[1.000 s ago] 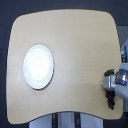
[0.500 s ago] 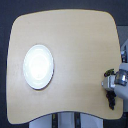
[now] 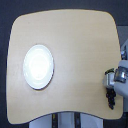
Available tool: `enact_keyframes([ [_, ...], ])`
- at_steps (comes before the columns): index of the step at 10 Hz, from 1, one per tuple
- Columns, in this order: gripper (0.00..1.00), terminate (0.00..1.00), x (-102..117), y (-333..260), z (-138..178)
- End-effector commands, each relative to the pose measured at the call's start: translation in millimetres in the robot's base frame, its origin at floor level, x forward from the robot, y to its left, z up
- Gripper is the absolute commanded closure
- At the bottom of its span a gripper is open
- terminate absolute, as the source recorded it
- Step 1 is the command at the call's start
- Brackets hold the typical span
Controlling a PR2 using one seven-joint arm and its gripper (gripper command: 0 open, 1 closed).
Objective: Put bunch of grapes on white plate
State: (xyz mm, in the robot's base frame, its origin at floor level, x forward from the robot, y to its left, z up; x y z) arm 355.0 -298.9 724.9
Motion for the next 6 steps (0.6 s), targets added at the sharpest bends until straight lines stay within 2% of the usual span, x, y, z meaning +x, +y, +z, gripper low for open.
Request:
enact_keyframes([
  [1, 1.0, 0.0, 5, 3, 3],
  [4, 1.0, 0.0, 3, 5, 8],
  [6, 1.0, 0.0, 6, 16, 23],
])
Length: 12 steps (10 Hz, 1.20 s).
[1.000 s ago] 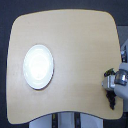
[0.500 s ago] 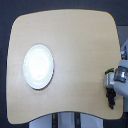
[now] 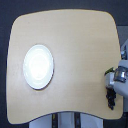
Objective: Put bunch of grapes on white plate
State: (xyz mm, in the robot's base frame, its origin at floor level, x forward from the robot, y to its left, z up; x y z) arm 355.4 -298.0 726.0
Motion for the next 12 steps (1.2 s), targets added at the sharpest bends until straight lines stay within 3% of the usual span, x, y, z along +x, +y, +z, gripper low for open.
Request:
enact_keyframes([
  [1, 1.0, 0.0, 11, 23, 36],
  [8, 1.0, 0.0, 34, 105, 165],
  [12, 1.0, 0.0, 48, 175, 173],
])
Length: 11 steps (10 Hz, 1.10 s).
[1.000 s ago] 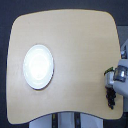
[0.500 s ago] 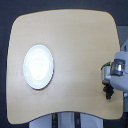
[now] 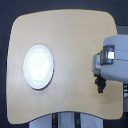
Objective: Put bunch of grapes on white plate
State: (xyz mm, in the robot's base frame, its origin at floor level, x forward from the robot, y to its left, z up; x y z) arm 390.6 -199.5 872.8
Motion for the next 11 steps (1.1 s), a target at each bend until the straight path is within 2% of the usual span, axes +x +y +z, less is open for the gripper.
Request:
enact_keyframes([
  [1, 1.0, 0.0, 17, 116, 21],
  [6, 1.0, 0.0, 21, 216, -4],
  [11, 1.0, 0.0, 72, 283, -22],
])
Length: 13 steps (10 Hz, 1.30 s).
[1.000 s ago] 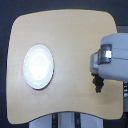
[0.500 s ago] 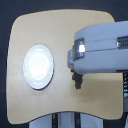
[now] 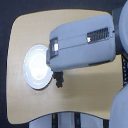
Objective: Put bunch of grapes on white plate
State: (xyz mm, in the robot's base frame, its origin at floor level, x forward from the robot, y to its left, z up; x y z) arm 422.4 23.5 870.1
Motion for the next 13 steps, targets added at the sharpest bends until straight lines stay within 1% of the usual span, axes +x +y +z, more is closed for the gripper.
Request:
enact_keyframes([
  [1, 1.0, 0.0, 43, 71, -25],
  [3, 1.0, 0.0, 54, 94, -41],
  [5, 1.0, 0.0, 59, 102, -48],
  [8, 1.0, 0.0, 45, 131, -69],
  [9, 1.0, 0.0, 35, 134, -78],
  [13, 1.0, 0.0, 16, 138, -104],
])
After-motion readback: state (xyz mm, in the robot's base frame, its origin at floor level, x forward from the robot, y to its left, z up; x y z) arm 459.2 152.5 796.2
